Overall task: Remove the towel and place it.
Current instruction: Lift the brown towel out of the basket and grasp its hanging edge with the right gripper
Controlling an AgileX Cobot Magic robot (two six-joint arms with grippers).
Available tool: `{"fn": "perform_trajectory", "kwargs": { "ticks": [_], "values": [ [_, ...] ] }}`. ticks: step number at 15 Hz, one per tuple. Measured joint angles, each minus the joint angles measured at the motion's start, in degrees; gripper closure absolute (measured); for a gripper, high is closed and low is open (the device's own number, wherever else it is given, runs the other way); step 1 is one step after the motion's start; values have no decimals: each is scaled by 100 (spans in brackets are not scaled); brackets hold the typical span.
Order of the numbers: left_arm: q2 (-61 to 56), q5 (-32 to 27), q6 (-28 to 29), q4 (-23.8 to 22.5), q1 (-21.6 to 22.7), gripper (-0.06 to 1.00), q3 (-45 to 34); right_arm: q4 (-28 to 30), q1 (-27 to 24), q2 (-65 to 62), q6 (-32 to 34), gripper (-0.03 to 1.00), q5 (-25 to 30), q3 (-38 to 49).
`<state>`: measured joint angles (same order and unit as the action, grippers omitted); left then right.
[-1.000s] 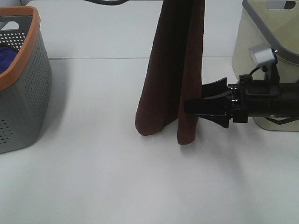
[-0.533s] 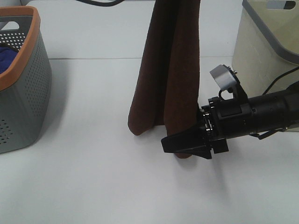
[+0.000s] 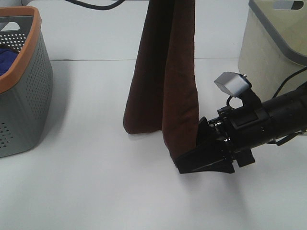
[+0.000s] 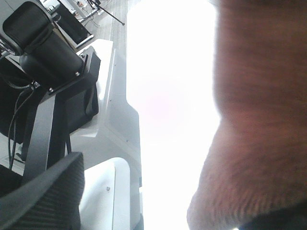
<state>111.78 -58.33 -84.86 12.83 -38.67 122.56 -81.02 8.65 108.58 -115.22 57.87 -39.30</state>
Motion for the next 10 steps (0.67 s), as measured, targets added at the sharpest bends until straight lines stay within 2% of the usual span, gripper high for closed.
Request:
{"fn": "perform_trajectory", "kwargs": {
  "ticks": [7,9,10],
  "values": [
    [23,40,0,6,0,94,0,-23,0,-338,120,22,-166,-11],
    [23,40,0,-29,0,94,0,-17,0,-481,567,22,-831,-11],
    [23,40,0,-34,0,94,0,-34,0,-607,945,22,-1530,-11]
  ]
}}
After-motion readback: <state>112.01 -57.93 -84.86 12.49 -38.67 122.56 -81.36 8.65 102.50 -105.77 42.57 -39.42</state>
